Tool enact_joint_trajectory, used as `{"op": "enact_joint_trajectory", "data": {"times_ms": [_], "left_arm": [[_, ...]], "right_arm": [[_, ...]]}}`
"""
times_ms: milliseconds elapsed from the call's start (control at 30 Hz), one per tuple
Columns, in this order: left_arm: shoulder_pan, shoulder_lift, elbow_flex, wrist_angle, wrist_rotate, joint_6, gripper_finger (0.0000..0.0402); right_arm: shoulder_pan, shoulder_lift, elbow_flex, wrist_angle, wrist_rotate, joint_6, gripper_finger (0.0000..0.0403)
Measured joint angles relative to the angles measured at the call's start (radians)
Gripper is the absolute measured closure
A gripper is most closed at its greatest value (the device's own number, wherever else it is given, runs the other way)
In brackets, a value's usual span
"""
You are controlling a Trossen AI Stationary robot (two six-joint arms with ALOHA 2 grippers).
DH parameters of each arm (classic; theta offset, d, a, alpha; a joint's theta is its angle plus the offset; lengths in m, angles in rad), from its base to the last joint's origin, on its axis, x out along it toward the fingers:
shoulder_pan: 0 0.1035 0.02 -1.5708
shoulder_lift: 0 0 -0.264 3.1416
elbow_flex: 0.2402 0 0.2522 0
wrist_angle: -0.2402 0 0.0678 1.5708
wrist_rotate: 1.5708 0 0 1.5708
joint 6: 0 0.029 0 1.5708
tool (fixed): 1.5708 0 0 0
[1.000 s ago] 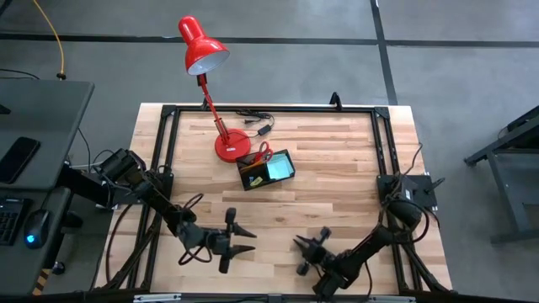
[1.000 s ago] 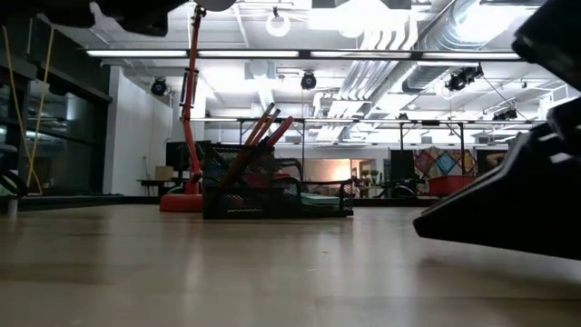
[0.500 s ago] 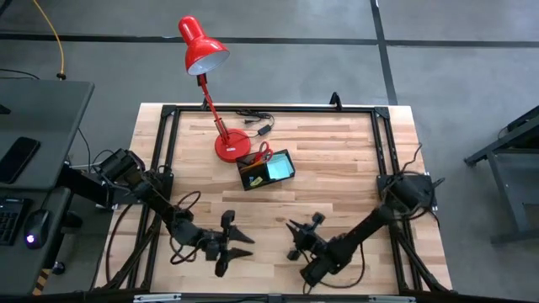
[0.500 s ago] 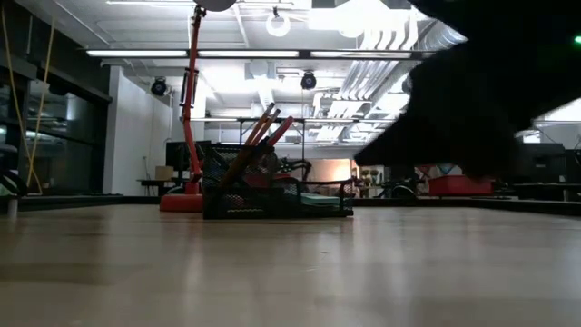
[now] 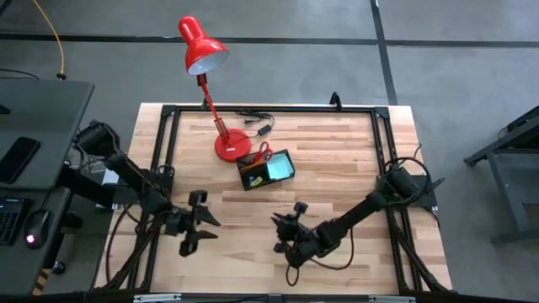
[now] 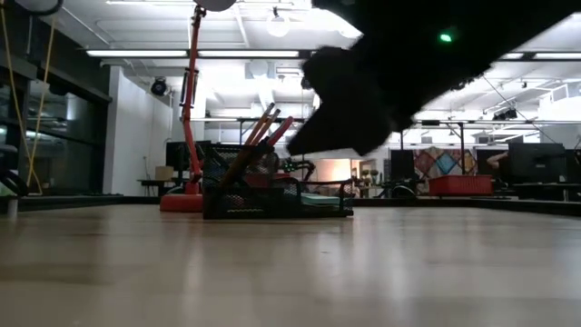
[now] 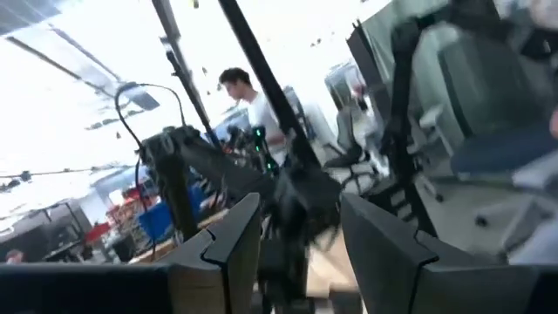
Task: Pick and place office supplies into organizer
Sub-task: Put the pink binder clip into the desk organizer
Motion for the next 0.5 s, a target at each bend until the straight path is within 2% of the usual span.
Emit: {"op": "enact_joint_trajectory", "data": {"times_ms": [200, 333, 500], "left_arm": [[-0.001, -0.055, -0.095, -0.01, -0.014, -0.032, 0.025], [-0.002, -0.054, -0.105, -0.024, -0.021, -0.036, 0.025], [-0.002, -0.054, -0.13, -0.026, -0.047, -0.054, 0.025]], "right_arm": [[-0.096, -0.014, 0.001, 0.161, -0.151, -0.175, 0.0384], [-0.184, -0.033, 0.001, 0.182, -0.316, -0.199, 0.0382], [-0.28, -0.035, 0.001, 0.208, -0.424, -0.238, 0.0384]]}}
